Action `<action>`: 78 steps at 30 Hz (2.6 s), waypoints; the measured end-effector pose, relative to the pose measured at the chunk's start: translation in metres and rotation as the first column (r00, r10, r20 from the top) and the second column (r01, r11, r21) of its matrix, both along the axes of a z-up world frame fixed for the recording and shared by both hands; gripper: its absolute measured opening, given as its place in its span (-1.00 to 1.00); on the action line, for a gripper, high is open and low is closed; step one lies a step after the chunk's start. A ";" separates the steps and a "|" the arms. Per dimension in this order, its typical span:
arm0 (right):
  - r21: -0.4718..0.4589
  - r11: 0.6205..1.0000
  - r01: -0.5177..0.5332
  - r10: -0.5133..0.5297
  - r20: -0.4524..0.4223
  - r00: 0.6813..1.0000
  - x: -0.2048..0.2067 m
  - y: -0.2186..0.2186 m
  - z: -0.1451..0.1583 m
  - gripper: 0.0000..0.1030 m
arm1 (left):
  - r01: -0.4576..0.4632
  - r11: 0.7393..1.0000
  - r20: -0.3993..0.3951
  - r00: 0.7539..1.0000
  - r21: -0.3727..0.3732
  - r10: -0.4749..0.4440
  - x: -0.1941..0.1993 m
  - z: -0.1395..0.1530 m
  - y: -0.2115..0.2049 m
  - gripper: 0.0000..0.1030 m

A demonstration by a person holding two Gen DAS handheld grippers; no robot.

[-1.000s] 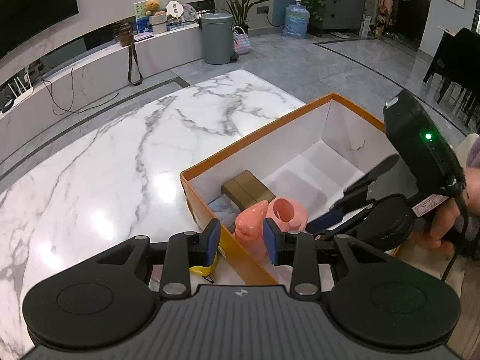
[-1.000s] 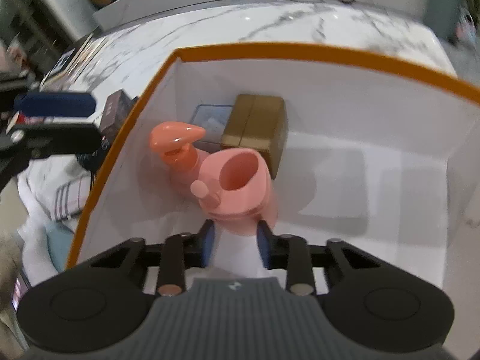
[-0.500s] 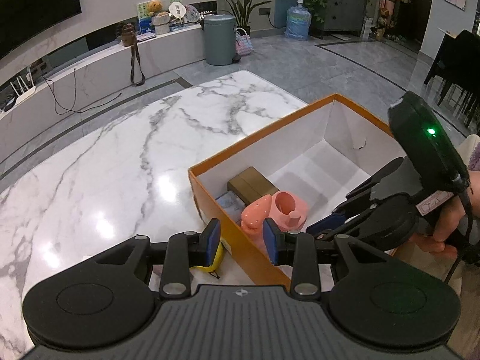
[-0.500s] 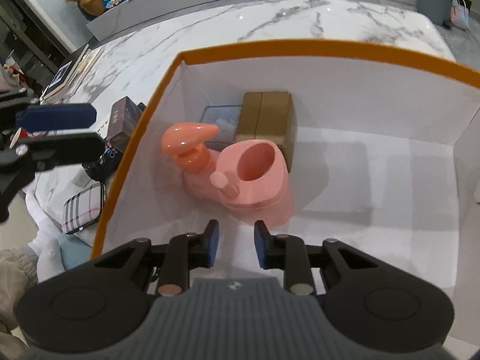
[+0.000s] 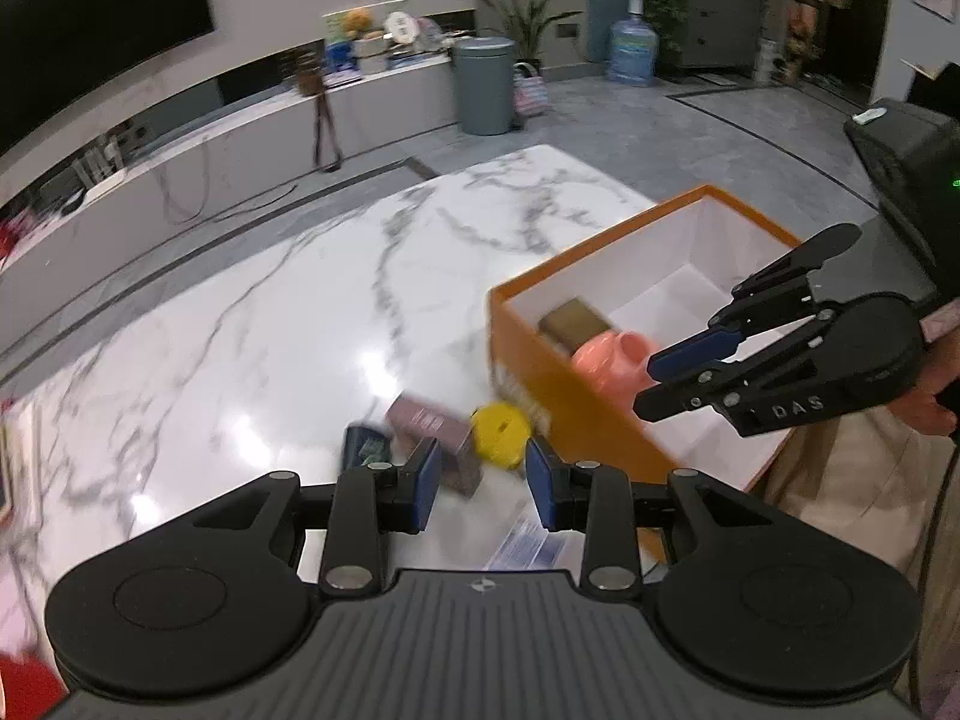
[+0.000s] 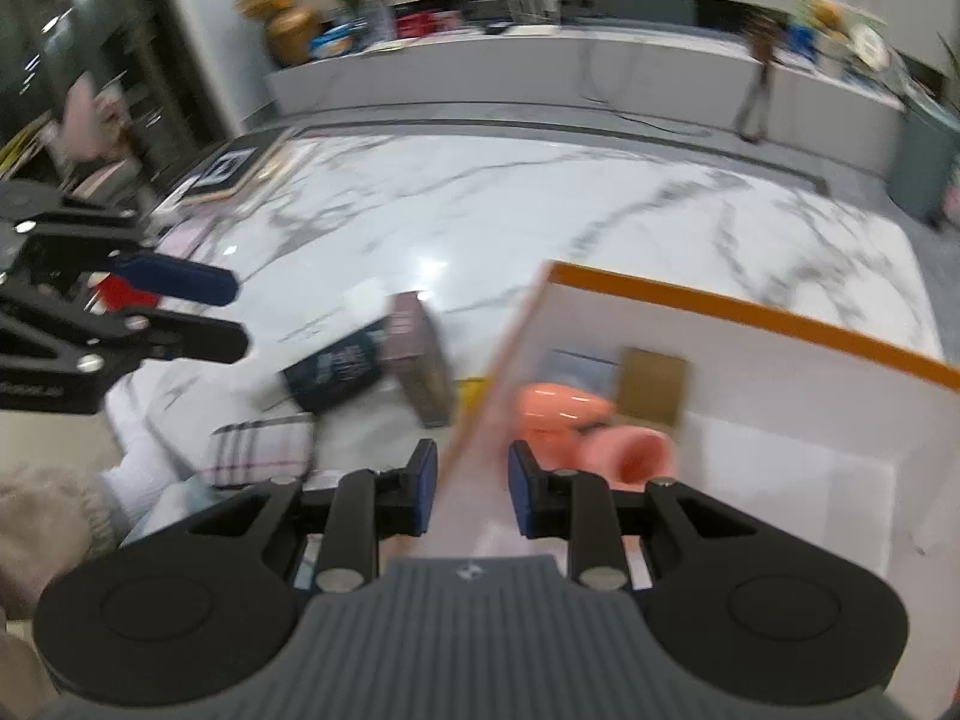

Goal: Organize rigid objects
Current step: 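Withdraw both open tools from the orange box toward the loose items, then grasp the plaid case with left tool while right tool grasps the Vaseline tube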

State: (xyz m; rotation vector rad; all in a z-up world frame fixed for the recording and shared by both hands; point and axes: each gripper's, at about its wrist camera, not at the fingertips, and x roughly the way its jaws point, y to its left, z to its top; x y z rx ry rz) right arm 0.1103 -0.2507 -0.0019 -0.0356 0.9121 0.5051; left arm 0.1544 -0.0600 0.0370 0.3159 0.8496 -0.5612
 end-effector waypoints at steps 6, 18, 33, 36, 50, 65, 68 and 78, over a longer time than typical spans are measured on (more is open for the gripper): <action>-0.091 0.986 -0.139 0.141 0.020 0.990 -0.013 0.054 -0.011 -0.50 | -0.048 0.999 -0.031 0.998 0.020 0.048 -0.011 -0.023 0.032 -0.22; -0.393 0.835 -0.384 0.379 -0.095 0.921 -0.010 0.121 -0.058 -0.24 | -0.022 0.993 -0.113 0.993 0.112 0.035 -0.012 -0.093 0.083 0.34; -0.541 0.576 -0.614 0.576 -0.265 0.773 0.009 0.150 -0.098 0.23 | 0.097 0.985 -0.188 0.980 0.143 -0.069 0.003 -0.136 0.080 0.66; -0.542 0.552 -0.634 0.593 -0.279 0.755 0.011 0.154 -0.099 0.23 | 0.102 0.986 -0.202 0.977 0.135 -0.073 0.006 -0.138 0.079 0.72; -0.561 0.533 -0.634 0.560 -0.328 0.761 0.017 0.176 -0.108 0.26 | 0.033 0.993 -0.245 0.970 0.115 -0.004 0.009 -0.148 0.074 0.67; -0.389 0.866 -0.314 0.123 -0.444 0.887 0.044 0.156 -0.101 -0.03 | -0.113 0.988 -0.279 0.950 0.108 0.140 0.014 -0.146 0.076 0.58; -0.382 0.856 -0.348 0.164 -0.438 0.884 0.041 0.158 -0.102 0.03 | -0.112 0.986 -0.272 0.952 0.128 0.143 0.013 -0.147 0.072 0.59; -0.355 0.859 -0.370 0.236 -0.366 0.900 0.040 0.170 -0.107 -0.04 | -0.107 0.990 -0.247 0.961 0.092 0.127 0.012 -0.149 0.075 0.55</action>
